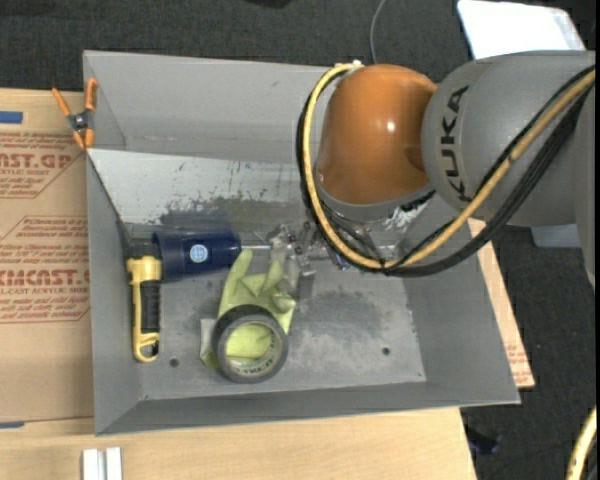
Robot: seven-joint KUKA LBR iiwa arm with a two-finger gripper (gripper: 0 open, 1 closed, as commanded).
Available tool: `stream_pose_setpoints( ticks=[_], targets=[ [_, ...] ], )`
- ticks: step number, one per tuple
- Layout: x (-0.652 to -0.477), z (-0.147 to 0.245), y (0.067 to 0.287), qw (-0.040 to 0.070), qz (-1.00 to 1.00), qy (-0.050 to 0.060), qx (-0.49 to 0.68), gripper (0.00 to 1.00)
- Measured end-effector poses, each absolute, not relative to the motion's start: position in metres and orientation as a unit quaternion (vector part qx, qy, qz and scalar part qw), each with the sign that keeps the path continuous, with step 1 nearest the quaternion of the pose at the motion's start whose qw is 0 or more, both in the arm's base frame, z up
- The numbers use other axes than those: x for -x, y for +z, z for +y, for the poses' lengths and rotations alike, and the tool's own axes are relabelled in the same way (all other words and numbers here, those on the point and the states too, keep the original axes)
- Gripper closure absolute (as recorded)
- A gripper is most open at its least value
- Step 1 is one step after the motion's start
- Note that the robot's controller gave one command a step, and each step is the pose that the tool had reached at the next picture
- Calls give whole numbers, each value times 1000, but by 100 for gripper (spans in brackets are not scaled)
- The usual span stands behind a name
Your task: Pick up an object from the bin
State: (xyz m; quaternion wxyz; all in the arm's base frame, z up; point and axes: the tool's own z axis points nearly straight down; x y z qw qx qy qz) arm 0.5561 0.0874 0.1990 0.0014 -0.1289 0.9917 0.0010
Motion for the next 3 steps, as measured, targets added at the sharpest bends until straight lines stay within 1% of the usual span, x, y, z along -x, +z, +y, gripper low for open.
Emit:
stream_pose_setpoints(
  ticks=[1,2,3],
  targets=[
    [-561,95,163,10,986,1,166,100],
    [-545,143,125,12,973,0,230,100],
    [-544,131,121,10,997,2,77,100]
  ],
)
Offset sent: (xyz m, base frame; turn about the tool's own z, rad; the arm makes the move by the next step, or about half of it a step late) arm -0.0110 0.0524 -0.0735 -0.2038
